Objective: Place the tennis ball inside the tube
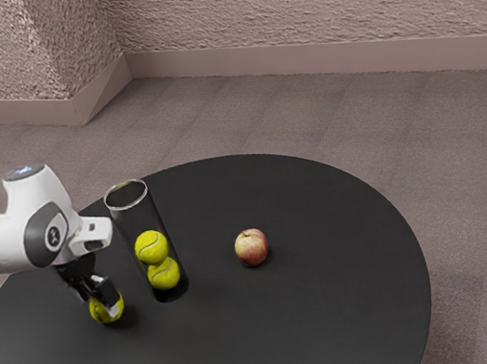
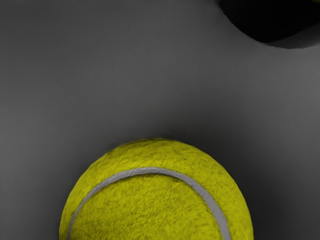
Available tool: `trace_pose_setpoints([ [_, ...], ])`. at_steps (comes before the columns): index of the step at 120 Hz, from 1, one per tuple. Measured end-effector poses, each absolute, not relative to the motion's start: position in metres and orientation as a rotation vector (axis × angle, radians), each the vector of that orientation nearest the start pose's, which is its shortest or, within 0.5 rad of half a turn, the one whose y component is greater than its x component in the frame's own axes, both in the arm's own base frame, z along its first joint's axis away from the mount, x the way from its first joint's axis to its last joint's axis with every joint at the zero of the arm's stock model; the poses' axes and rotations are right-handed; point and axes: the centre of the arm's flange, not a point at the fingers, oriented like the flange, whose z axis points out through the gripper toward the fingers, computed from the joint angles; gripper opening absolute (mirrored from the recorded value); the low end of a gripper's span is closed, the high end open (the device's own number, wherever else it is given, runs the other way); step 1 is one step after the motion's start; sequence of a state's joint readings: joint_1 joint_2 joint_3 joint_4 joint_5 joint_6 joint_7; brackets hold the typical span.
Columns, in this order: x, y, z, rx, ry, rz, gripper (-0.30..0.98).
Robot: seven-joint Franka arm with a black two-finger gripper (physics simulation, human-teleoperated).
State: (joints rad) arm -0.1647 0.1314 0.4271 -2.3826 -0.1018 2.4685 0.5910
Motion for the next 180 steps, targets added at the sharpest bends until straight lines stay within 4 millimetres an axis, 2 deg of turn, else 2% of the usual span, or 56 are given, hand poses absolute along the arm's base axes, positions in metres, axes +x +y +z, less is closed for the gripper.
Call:
trace_pose_setpoints([
  [49,0.482,0.132,0.247,-3.146,0.434,0.040,0.67],
  [77,0.483,0.133,0.248,-3.140,0.454,0.017,0.47],
  [101,0.484,0.133,0.253,-3.137,0.461,-0.010,0.44],
  [109,0.485,0.133,0.272,-3.137,0.471,-0.067,0.43],
  [121,0.484,0.137,0.320,-3.150,0.475,-0.176,0.43],
  [136,0.510,0.158,0.410,-3.089,0.513,-0.237,0.41],
  [146,0.519,0.169,0.454,-3.062,0.514,-0.212,0.40],
  [154,0.527,0.170,0.486,-3.042,0.520,-0.198,0.39],
  [163,0.541,0.154,0.516,-3.018,0.558,-0.188,0.38],
  [180,0.555,0.093,0.533,-3.009,0.694,-0.141,0.36],
])
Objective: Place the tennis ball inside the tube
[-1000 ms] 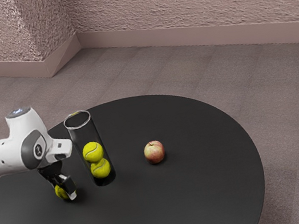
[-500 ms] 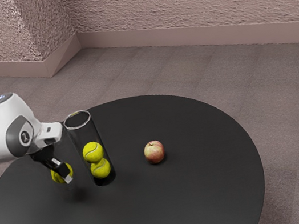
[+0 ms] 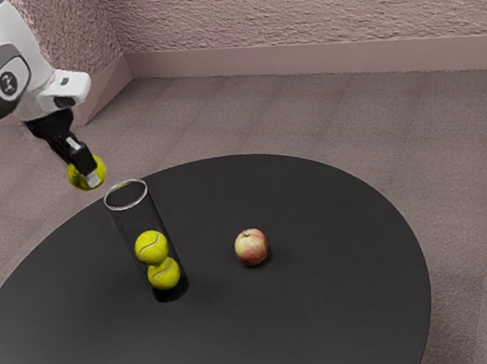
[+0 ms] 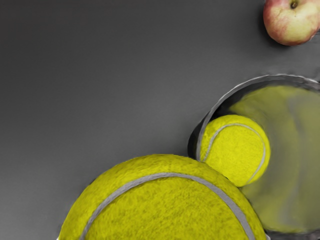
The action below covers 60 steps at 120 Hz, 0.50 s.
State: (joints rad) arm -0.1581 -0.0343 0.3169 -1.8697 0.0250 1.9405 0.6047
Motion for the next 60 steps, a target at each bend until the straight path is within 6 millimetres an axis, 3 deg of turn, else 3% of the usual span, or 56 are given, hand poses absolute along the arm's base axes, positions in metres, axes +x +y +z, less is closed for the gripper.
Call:
trace_pose_setpoints([
  [11,0.555,0.056,0.539,-3.004,0.773,-0.127,0.35],
  [19,0.551,0.045,0.543,-3.009,0.793,-0.116,0.34],
  [44,0.542,0.086,0.535,-3.059,0.647,-0.055,0.33],
  [60,0.542,0.082,0.534,-3.062,0.639,-0.047,0.33],
])
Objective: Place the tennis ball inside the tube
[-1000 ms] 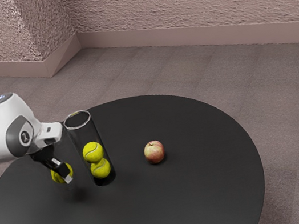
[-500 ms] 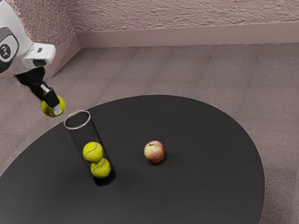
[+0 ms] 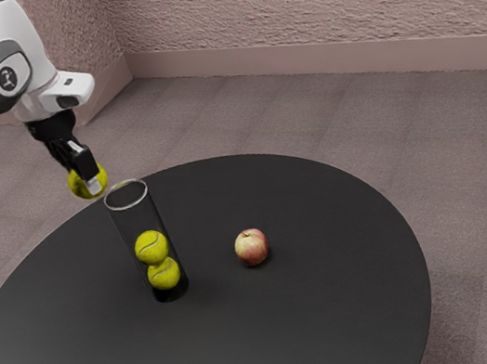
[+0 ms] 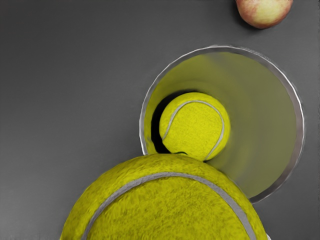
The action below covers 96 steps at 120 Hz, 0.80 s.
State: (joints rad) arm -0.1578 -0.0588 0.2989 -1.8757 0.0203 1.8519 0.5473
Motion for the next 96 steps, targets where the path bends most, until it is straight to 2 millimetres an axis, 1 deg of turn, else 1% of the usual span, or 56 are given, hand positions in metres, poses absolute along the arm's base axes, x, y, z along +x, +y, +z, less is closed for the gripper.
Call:
trace_pose_setpoints([
  [16,0.544,0.068,0.533,-3.058,0.665,-0.041,0.33],
  [33,0.546,0.063,0.534,-3.056,0.665,-0.044,0.32],
  [45,0.552,0.056,0.539,-3.046,0.673,-0.061,0.32],
  [59,0.557,0.043,0.535,-3.038,0.696,-0.054,0.32],
  [77,0.558,0.031,0.531,-3.037,0.718,-0.043,0.32],
  [96,0.557,0.030,0.530,-3.044,0.714,-0.038,0.48],
])
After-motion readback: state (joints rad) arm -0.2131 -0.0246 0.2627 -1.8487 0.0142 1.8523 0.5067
